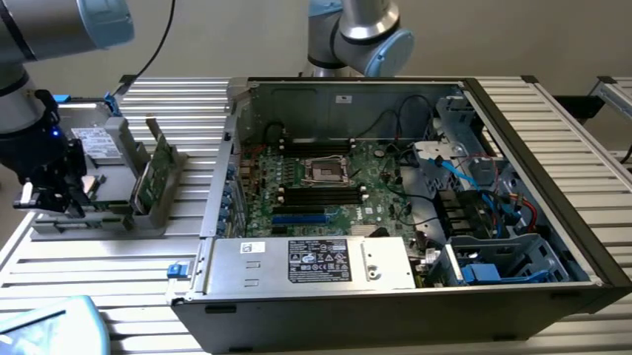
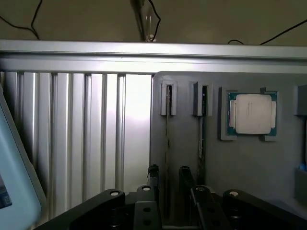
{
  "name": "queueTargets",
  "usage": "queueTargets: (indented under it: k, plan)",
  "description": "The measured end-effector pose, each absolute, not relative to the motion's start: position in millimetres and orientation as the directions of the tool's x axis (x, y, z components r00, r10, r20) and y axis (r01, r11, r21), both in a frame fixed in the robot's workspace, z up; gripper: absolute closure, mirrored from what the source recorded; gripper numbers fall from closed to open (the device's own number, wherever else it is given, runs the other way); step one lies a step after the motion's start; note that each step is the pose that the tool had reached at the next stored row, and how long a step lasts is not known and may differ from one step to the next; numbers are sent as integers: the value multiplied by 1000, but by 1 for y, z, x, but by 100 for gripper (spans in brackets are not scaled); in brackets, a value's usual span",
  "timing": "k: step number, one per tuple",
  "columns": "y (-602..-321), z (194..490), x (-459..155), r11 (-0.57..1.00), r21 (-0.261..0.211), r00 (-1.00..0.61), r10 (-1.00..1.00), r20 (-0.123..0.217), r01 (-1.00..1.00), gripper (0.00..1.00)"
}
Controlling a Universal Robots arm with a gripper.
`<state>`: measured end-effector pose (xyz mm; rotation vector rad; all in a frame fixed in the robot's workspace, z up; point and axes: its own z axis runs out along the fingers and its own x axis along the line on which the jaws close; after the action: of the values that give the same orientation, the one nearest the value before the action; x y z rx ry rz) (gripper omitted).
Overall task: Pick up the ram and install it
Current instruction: 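Pick up the ram and move it above insertion slot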
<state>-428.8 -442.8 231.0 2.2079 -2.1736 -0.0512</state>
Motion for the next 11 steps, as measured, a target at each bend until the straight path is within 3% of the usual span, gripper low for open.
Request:
queueTargets:
  k: [11]
  plan:
    - [-446,211,-429,-16,54,16,-1000,7,-998,69]
